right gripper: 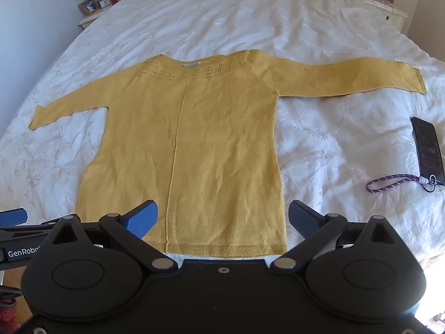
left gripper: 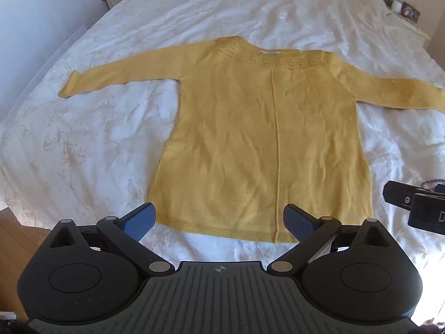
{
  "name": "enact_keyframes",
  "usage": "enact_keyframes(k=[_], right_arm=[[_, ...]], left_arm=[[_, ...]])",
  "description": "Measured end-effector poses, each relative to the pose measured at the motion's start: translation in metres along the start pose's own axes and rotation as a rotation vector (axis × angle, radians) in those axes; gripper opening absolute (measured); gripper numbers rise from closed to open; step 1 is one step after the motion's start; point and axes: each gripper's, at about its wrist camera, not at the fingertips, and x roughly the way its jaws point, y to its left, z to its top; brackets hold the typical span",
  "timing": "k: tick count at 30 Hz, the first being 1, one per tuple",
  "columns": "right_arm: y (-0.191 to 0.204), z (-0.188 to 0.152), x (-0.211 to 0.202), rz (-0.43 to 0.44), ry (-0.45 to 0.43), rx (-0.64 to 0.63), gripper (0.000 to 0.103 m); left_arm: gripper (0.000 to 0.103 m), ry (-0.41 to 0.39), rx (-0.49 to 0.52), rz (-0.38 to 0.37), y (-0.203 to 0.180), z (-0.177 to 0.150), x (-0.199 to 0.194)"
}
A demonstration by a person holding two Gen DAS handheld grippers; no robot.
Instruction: Fold small clothes
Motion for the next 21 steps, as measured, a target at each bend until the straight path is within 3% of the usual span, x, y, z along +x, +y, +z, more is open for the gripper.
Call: enact_keyframes(k=[21], right_arm=[[-0.0009,-0.0017,-0.0016,0.017,0.005,0.017,0.1]], left_arm=[[0.099,0.005,-0.007,0.004,-0.0024,-0.0023,-0.0007]])
